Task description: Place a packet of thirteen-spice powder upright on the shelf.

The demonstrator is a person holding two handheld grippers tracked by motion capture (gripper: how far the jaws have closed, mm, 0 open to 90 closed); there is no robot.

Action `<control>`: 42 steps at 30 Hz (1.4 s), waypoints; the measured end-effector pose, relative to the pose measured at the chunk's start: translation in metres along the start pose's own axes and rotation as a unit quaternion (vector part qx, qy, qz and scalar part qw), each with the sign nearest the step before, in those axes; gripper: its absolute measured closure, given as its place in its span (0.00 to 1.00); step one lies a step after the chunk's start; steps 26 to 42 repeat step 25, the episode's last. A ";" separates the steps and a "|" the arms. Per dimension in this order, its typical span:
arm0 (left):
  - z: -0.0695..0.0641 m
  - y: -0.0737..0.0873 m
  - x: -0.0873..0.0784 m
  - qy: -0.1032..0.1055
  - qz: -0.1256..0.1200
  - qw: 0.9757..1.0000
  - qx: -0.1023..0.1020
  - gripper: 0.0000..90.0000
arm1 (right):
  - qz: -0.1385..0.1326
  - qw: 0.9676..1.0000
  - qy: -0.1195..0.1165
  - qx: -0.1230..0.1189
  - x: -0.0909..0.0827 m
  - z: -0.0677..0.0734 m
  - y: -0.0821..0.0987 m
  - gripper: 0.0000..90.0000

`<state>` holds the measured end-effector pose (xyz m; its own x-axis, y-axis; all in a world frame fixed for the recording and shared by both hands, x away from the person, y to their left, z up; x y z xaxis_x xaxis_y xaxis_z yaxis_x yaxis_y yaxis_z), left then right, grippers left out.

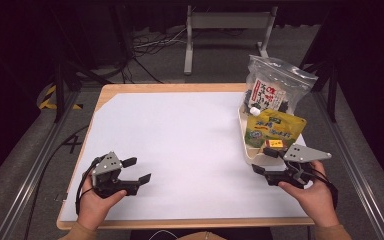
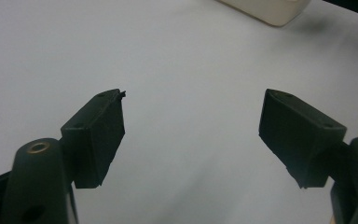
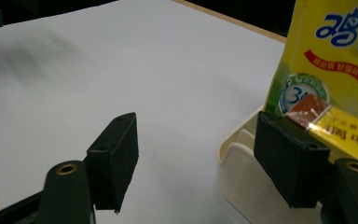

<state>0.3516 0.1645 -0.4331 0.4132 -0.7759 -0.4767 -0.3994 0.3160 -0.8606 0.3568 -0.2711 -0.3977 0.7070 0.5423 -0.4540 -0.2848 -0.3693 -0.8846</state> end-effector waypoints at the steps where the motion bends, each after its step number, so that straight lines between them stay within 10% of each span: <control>1: 0.002 0.002 0.000 0.000 -0.003 1.000 0.005 0.26 | -0.001 1.000 0.003 0.001 0.001 0.000 0.003 0.35; 15: 0.011 0.014 0.005 0.005 -0.003 1.000 0.006 0.26 | 0.048 0.999 0.006 -0.006 0.019 0.004 0.038 0.35; 42: 0.012 0.014 0.005 0.001 -0.006 1.000 0.009 0.26 | 0.041 0.999 0.000 0.000 0.020 0.005 0.039 0.36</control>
Point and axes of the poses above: each handheld gripper's, and its own axes: x roughly forward along the jaws, y roughly out of its underside, z roughly to its left, the point moved 5 cm from there along x, roughly forward along the jaws, and after that the axes turned 7 degrees about y, right-handed, at the moved point
